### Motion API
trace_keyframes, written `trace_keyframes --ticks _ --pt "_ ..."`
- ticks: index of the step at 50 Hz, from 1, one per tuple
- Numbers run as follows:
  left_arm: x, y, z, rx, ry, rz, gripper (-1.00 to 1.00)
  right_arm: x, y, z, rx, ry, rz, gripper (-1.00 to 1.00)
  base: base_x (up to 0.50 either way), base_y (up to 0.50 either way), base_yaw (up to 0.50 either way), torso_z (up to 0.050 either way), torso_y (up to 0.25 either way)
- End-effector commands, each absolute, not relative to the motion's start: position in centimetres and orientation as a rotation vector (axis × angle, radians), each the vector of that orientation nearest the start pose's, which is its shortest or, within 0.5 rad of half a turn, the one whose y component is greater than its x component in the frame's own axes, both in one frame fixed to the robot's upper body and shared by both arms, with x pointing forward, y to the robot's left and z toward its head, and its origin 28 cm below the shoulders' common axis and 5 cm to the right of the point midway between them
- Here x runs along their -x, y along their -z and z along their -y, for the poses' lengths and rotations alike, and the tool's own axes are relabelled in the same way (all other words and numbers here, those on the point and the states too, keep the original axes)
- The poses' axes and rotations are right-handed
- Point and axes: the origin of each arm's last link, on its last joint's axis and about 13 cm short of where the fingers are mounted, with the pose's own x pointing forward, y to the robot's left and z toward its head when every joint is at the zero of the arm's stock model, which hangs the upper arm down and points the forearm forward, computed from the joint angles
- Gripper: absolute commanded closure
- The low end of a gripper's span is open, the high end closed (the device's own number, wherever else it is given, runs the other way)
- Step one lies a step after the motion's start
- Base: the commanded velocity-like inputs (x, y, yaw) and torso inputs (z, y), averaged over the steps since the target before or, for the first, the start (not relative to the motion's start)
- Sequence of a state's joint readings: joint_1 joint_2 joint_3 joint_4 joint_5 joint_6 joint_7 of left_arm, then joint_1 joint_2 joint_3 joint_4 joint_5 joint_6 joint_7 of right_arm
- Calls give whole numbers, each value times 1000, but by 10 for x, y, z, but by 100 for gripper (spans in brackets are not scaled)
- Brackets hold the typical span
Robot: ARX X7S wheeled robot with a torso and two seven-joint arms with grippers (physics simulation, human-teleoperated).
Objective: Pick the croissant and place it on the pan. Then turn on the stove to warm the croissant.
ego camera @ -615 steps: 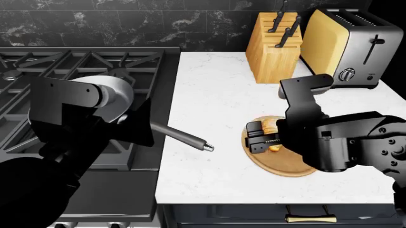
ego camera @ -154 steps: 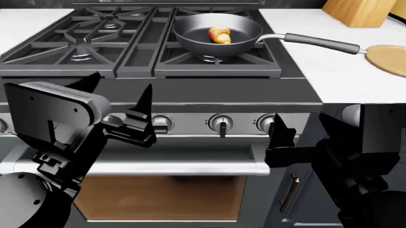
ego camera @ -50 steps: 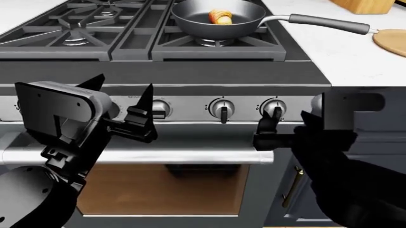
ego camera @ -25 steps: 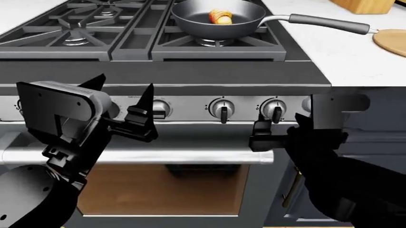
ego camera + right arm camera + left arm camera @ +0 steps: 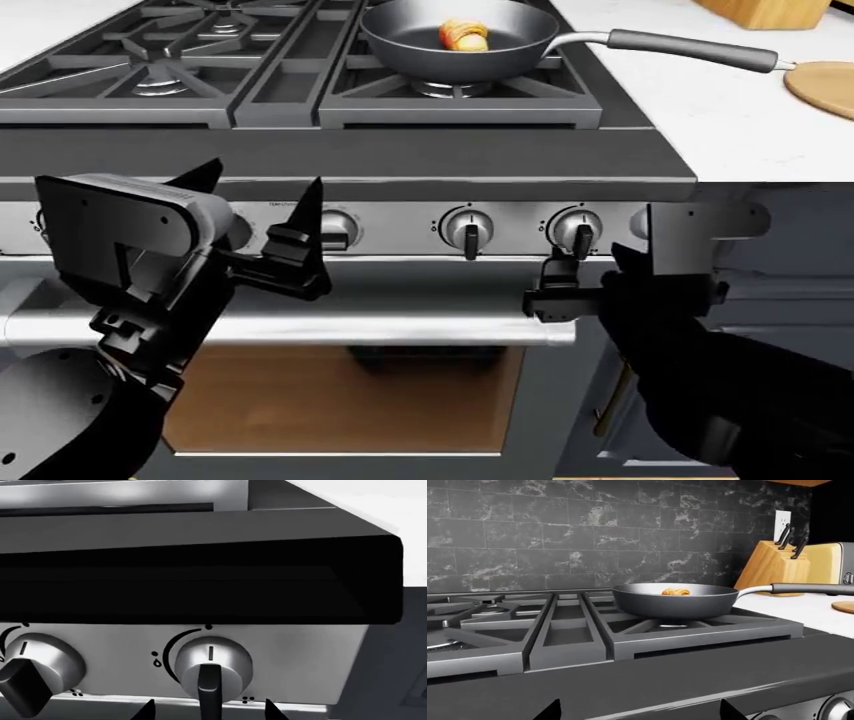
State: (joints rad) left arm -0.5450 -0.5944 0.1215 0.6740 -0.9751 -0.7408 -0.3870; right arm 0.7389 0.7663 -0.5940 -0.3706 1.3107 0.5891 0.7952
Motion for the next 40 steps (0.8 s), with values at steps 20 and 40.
trace_keyframes --ticks 20,40 --pt "-229 -218 -239 45 288 206 -100 -255 -189 119 -9 -90 -211 100 0 0 0 0 0" --pt "-228 -218 -239 46 287 206 -100 -250 -193 116 105 -129 -195 100 0 0 0 0 0"
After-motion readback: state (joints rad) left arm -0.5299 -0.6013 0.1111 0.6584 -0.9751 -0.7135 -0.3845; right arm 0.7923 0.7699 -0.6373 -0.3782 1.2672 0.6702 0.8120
